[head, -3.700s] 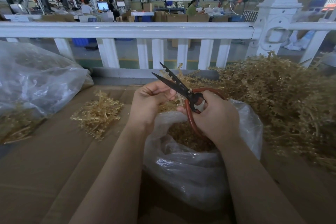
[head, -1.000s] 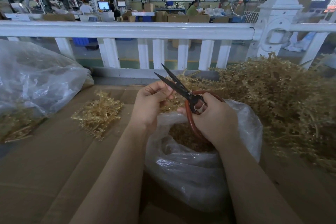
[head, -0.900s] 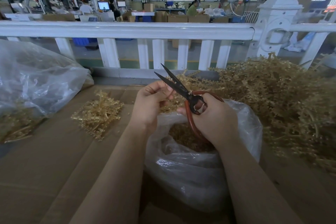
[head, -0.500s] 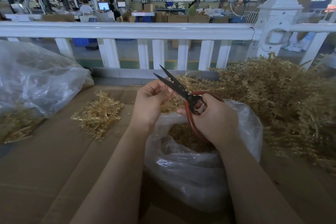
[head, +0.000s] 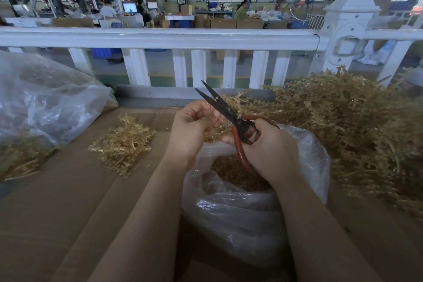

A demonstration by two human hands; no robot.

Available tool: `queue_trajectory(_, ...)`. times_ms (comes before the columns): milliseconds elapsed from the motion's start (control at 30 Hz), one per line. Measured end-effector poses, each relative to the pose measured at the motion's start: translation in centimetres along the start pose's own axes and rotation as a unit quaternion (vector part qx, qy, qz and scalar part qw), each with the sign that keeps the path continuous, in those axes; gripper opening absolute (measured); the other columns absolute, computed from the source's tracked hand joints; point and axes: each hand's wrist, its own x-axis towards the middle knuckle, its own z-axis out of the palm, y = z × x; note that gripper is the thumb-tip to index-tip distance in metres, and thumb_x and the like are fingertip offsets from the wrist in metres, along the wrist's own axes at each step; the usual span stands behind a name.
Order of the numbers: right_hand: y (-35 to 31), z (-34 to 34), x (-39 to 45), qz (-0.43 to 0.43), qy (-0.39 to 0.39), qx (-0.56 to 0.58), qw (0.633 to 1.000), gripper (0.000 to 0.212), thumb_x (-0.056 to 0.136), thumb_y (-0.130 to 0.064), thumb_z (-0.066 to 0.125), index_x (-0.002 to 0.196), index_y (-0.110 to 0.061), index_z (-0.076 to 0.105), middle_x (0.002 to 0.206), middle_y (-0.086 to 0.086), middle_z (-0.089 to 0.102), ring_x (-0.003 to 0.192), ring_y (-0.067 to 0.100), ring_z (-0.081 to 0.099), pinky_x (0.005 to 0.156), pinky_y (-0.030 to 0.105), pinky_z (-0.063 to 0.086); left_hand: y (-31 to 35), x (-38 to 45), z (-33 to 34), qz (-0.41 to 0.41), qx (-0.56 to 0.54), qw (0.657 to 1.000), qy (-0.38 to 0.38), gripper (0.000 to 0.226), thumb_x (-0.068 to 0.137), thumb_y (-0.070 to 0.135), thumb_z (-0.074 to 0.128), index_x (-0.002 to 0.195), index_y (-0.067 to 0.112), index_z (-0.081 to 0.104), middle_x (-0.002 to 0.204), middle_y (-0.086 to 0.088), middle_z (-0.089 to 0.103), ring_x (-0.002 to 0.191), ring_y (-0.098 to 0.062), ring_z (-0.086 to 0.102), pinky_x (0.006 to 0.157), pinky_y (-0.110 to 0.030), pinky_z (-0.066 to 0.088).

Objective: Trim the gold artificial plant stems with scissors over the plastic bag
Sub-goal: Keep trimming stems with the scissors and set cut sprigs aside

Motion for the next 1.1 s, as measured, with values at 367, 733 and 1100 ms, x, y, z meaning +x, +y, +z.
queue_trajectory(367,0.21,0.18,0.16,0.014,-0.013,0.018,1.0,0.06,0.066,-0.084,0.061,0.079,-0.026,0.062,0.07,-0.016,0.062,0.068,0.0,0.057,0.058,0.016,0.042,-0.23,0.25,0.08,0.023,0.02,0.999,-0.011,0.013,0.089,-0.013,0.057,0.102,-0.012,0.056,0.068,-0.004,0.059,0.063,-0.01,0.058,0.064,-0.017,0.047)
queue_trajectory(733,0.5,0.54,0.32,0.021,-0.016,0.056,0.998,0.063,0.061,-0.091,0.056,0.074,-0.029,0.063,0.065,-0.016,0.062,0.064,-0.002,0.057,0.057,0.018,0.043,0.0,0.15,0.17,0.002,-0.002,1.0,0.012,0.014,0.089,-0.01,0.059,0.088,0.003,0.06,0.071,-0.01,0.061,0.062,-0.014,0.057,0.06,-0.02,0.047)
queue_trajectory(1100,-0.1,0.23,0.91,0.107,-0.092,0.303,0.942,0.01,0.084,-0.024,0.081,0.079,-0.021,0.073,0.066,-0.008,0.07,0.058,0.002,0.064,0.056,0.02,0.052,0.24,0.11,0.29,-0.063,-0.062,0.996,-0.013,0.019,0.093,-0.005,0.056,0.088,0.014,0.055,0.071,0.001,0.07,0.063,-0.01,0.061,0.06,-0.019,0.048)
